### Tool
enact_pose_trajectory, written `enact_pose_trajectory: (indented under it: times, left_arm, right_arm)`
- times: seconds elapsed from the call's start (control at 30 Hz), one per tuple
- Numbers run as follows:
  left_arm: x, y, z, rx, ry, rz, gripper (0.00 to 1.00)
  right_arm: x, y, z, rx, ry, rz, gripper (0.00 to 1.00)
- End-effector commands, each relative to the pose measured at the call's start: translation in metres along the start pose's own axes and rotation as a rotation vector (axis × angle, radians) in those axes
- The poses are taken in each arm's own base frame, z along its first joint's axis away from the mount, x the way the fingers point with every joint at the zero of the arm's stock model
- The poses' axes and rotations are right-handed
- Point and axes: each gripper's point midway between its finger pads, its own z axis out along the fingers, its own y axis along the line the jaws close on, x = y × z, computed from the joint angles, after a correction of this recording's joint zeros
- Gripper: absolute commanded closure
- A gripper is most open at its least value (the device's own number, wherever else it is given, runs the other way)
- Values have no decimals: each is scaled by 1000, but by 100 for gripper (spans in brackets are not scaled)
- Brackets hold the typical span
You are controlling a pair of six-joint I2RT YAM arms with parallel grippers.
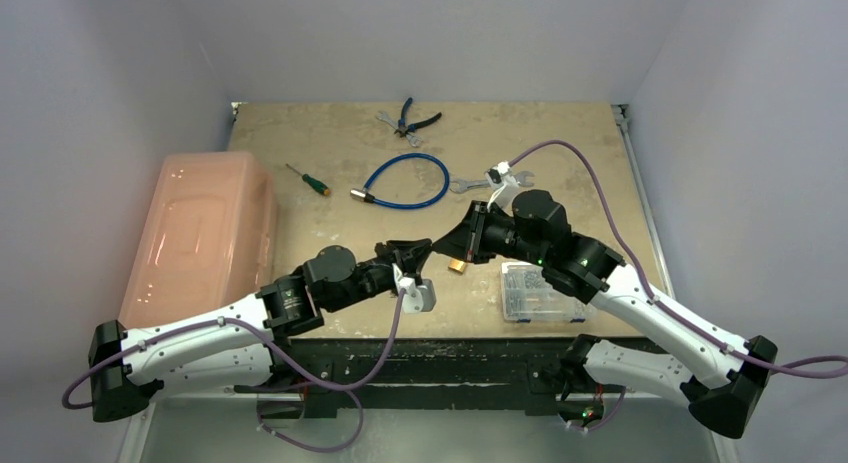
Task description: Unlock with the key
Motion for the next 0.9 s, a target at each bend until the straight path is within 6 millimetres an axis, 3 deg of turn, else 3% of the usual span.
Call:
enact_pose_trajectory:
  times: [0.0,0.13,0.23,0.33,0.43,0.53,0.67,0.87]
  left_arm:
    - [-5,6,1,-28,-15,15,84]
    - [-6,9,-2,-40,-11,4,100]
    - [-6,3,-2,7,11,-21,100]
    - [-4,-7,-2,71,37,-62,100]
    - [-8,-12,-3,108,45,-127,100]
    - [-18,-18,-4,156,33,-212,100]
    - [-22,-28,-7,205,75,-361,100]
    - [-18,-44,-11,266,225,-585,100]
  right_arm:
    - [-6,22,-3,-87,-5,1,100]
    - [-6,26,-6,-104,-4,-6,100]
    - [-1,34,-8,-156,17,-8,98]
    - [-3,31,-9,-143,1,-21,77]
    - [-5,25,-11,-109,-14,-42,48]
    - [-10,18,-15,-71,-38,-77,34]
    - [-19,12,-24,-38,-99,-149,27]
    - [-31,3,-38,-45,-228,-312,26]
